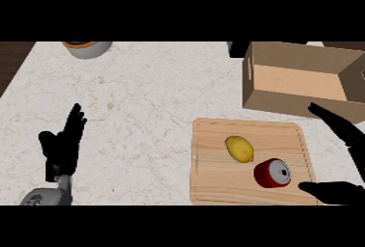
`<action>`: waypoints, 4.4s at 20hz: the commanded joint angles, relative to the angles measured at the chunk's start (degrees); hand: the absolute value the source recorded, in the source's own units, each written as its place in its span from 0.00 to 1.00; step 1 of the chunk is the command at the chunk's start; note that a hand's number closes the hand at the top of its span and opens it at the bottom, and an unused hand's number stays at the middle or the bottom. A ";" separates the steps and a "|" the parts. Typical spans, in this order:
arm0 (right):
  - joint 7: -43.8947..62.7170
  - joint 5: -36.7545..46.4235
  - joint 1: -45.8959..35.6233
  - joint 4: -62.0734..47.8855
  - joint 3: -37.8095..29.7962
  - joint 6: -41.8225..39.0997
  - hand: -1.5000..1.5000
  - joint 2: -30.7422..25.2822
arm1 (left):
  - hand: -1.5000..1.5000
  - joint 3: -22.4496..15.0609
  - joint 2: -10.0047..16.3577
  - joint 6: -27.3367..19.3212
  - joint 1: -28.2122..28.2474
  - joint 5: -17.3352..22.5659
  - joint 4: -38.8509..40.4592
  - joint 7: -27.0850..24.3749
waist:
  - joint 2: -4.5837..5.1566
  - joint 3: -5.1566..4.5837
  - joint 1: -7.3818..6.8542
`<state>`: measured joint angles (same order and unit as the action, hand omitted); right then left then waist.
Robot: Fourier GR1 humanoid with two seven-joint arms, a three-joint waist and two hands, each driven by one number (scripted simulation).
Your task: Pick the lemon from the cutting board and place it in the cardboard box
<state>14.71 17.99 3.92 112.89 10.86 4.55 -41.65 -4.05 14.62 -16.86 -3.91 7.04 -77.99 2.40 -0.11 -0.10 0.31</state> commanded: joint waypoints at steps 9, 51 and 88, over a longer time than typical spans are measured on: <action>27.79 6.35 -12.34 4.66 12.59 -17.10 0.00 5.69 | 0.50 1.20 -2.89 0.69 -2.31 -1.95 7.76 -5.21 | 0.20 0.02 -0.49; 37.31 31.16 -19.11 -15.96 10.65 -32.74 0.00 35.49 | 0.50 5.53 -6.62 3.93 -0.76 -7.79 0.74 0.04 | 0.09 0.09 -0.39; 11.46 46.14 -22.37 -40.25 6.18 -13.55 1.00 39.45 | 0.50 11.43 -5.41 8.14 -2.10 -8.32 2.94 -0.86 | 0.12 0.10 -0.45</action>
<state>27.10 61.78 -17.60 74.15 16.70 -11.48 -3.27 5.65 7.84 -9.44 -5.36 -1.76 -75.89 2.00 -0.01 -0.01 -0.15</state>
